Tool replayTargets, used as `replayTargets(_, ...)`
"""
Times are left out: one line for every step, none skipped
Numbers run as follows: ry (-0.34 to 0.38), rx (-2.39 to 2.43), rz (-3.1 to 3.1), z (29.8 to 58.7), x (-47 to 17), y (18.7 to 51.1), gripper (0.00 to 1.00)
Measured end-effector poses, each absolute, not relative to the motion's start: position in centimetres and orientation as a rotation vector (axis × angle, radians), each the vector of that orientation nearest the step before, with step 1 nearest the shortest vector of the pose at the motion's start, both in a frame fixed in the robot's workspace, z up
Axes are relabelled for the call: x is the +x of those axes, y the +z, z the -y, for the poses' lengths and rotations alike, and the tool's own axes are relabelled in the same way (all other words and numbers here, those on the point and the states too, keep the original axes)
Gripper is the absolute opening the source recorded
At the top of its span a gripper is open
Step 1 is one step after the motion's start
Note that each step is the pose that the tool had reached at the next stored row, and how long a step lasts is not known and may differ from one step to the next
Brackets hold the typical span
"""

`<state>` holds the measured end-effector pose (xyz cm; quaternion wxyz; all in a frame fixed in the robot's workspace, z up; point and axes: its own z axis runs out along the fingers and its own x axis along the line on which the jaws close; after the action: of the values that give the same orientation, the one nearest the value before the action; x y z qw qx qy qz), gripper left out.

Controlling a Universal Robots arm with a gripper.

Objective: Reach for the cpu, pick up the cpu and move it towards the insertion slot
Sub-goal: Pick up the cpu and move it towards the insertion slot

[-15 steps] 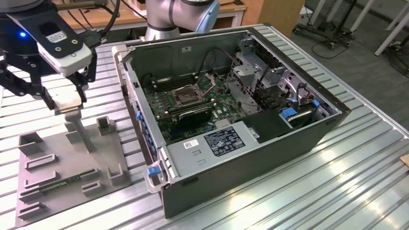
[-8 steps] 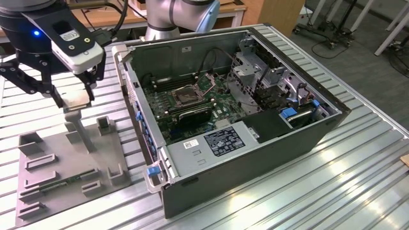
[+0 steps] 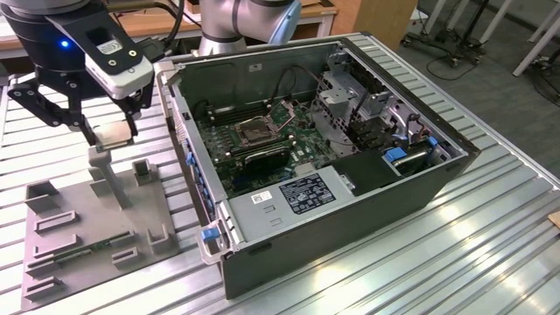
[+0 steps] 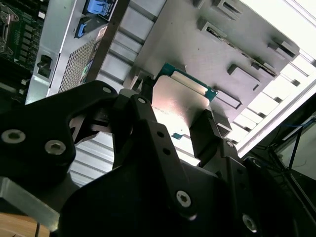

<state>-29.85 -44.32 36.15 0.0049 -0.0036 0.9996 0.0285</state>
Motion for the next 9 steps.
replayTargets(0.089, -0.011, -3.131, 44.32, -29.71, 36.15, 0.54)
replayTargets(0.089, -0.011, -3.131, 44.32, -29.60, 36.15, 0.54)
replayTargets(0.089, -0.011, -3.131, 44.32, -29.49, 36.15, 0.54)
replayTargets(0.089, -0.011, -3.131, 44.32, -29.37, 36.15, 0.54)
replayTargets(0.089, -0.011, -3.131, 44.32, -29.27, 36.16, 0.54)
replayTargets(0.089, -0.011, -3.131, 44.32, -29.17, 36.16, 0.54)
replayTargets(0.089, -0.011, -3.131, 44.32, -29.06, 36.15, 0.54)
replayTargets(0.089, -0.011, -3.131, 44.32, -28.97, 36.15, 0.54)
replayTargets(0.089, -0.011, -3.131, 44.32, -28.88, 36.16, 0.54)
